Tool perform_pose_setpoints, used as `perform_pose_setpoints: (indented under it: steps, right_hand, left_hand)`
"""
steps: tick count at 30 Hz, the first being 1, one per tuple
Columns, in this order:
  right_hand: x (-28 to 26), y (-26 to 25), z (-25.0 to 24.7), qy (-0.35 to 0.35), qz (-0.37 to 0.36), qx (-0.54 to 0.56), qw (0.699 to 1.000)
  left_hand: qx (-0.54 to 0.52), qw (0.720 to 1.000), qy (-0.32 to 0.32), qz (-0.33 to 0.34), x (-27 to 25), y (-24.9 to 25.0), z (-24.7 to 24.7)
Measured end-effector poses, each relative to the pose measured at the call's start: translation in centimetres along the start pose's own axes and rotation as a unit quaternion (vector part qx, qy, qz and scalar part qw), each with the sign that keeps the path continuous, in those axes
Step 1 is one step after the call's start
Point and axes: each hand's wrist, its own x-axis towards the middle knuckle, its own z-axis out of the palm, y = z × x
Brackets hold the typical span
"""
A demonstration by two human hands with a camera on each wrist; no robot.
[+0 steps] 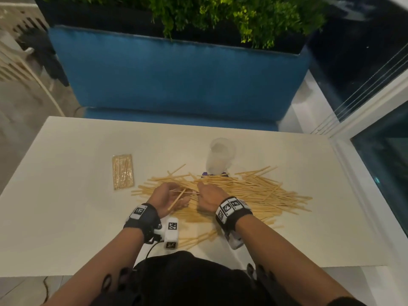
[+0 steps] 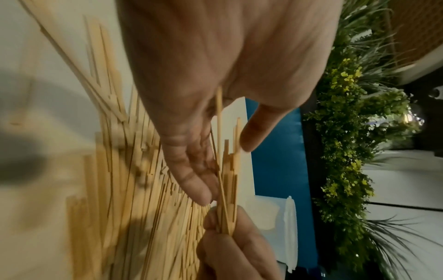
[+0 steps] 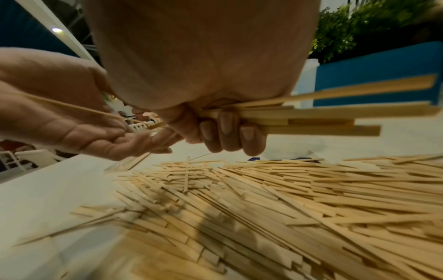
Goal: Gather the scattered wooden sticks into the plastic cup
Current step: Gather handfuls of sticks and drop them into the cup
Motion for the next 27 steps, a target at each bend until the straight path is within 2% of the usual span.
perform_pose_setpoints:
  steps: [4, 10, 14, 16, 17, 21, 24, 27]
  right_hand:
    - [0.4, 0.4, -0.1, 0.01, 0.007, 0.004, 1.0]
    - [0.6, 1.2, 0.2, 0.015, 0.044, 0.012, 0.999]
    - [0.7, 1.8, 0.4, 0.018, 0.098, 0.069, 0.993]
    - [0.9, 1.4, 0.9, 0.006, 0.104, 0.106, 0.989]
    - [1.0, 1.0, 1.3, -0.002, 0.099, 0.115, 0.988]
    - [0.9, -1.1, 2.8, -0.02, 0.057, 0.085, 0.994]
    - [0.6, -1.7, 3.7, -0.004, 0.019, 0.048, 0.999]
    - [0.5, -1.3, 4.0, 0.022, -0.014, -0.003, 1.0]
  left_hand:
    - [0.097, 0.995, 0.007, 0.027, 0.2, -0.1, -0.5]
    - [0.207, 0.978, 0.003, 0.013, 0.0, 0.6, -3.0]
    - [0.261, 0.961, 0.083, 0.034, 0.2, 0.3, -4.8]
    - [0.254, 0.956, 0.139, 0.047, 0.3, -0.2, -4.8]
    - [0.234, 0.96, 0.144, 0.047, 0.3, -0.5, -4.5]
    - [0.155, 0.982, 0.104, 0.039, 0.3, -1.9, -2.0]
    - [0.125, 0.985, 0.111, 0.051, 0.4, -2.4, -0.7]
    - [0.102, 0.988, 0.112, 0.022, 0.0, -2.4, -0.3]
